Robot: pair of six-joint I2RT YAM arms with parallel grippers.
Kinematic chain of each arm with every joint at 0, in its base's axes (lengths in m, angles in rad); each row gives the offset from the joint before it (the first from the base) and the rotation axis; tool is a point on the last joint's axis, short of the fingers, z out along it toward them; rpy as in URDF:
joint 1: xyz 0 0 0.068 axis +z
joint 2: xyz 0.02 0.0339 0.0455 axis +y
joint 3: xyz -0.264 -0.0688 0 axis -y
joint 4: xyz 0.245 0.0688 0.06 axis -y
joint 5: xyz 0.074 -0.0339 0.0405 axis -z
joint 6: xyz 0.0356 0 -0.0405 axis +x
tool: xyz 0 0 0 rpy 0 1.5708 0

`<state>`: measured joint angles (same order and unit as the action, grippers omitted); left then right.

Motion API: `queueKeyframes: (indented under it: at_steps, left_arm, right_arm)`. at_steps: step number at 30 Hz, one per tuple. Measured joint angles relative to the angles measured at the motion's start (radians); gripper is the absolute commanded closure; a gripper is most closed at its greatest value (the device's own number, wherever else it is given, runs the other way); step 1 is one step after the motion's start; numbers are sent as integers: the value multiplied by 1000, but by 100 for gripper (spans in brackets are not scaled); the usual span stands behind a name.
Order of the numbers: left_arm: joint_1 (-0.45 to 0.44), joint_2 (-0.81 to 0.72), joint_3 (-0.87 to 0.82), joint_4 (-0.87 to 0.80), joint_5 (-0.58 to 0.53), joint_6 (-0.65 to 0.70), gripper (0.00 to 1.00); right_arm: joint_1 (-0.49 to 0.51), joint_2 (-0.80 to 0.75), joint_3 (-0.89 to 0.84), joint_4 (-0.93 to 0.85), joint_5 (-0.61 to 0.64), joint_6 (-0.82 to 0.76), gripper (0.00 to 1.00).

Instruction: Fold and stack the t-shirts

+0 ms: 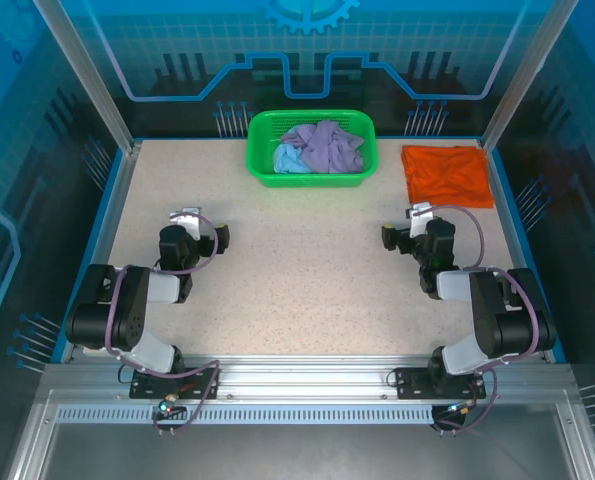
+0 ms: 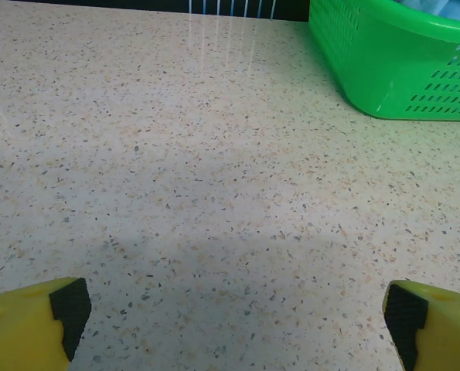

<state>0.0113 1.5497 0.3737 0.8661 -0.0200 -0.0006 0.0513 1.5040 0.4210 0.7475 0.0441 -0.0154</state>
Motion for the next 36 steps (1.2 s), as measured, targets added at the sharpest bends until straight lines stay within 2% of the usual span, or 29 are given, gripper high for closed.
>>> queueKeyframes:
  at_steps: [24,27,32,36]
  left_arm:
    - [0,0,0,0,0,0,1]
    - [-3,-5,0,-7,-10,0,1]
    - [-39,-159,26,-159,-82,3,1]
    - [-53,-312,141,-309,-178,-59,1]
  right_arm:
    - [0,0,0,0,0,0,0]
    - [9,-6,19,-53,22,-1,0]
    - [54,-117,126,-266,53,-31,0]
    - [66,-326,134,-360,53,-31,0]
